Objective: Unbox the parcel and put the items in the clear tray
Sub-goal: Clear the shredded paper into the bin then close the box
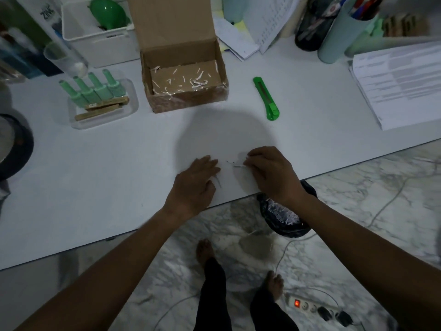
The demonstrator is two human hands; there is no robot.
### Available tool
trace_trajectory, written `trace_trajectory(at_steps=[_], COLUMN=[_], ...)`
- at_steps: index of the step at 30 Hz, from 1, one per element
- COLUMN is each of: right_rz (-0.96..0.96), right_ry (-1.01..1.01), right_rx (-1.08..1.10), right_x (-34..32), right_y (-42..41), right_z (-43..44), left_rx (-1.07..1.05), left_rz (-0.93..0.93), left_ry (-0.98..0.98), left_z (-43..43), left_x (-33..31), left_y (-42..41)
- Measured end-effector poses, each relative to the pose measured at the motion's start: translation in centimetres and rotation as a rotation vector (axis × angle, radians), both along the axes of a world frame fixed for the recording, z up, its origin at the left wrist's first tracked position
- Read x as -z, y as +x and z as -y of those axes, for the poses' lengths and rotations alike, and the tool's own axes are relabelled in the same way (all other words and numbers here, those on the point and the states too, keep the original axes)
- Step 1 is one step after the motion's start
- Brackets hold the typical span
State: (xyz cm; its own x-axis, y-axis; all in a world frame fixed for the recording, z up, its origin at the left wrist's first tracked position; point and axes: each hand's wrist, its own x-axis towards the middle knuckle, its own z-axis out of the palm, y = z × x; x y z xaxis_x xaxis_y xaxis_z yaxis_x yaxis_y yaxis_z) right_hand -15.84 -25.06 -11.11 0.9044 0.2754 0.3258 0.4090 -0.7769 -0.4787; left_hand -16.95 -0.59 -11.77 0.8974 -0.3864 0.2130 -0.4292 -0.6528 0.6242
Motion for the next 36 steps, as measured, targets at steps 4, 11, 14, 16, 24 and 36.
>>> trace_trajectory(at_steps=[4,11,14,16,24,36], right_rz=[-0.024,-0.282,-0.268,-0.261,-0.168,0.045], right_ry=[0.097,-0.201,-0.209,-0.215,-0.138,0.01], right_rx=[0.206,0.355,0.227,0.152,-0.108,-0.026], right_x=[-0.4,1.7,2.1,2.2,2.0,1.4], right_y=[-2.4,-4.8,-4.1,-3.3,-1.6,-2.1], right_z=[1.6,-1.2,-2.6,-3.1,-2.8,-2.4], left_rx=[-0.051,-0.38,-0.259,-0.195,-0.142,-0.135], left_rz=[0.013,-0.186,-0.143,-0.12,-0.059,0.179], left_ry=[-0.132,0.272,0.355,0.358,0.137,0.066], left_z=[-0.2,1.5,1.8,1.8,1.2,0.8], left_x=[-1.1,0.2,0.8,0.8,0.6,-0.2], left_y=[-0.2,-1.7,-2.0,-1.9,-1.4,-2.4])
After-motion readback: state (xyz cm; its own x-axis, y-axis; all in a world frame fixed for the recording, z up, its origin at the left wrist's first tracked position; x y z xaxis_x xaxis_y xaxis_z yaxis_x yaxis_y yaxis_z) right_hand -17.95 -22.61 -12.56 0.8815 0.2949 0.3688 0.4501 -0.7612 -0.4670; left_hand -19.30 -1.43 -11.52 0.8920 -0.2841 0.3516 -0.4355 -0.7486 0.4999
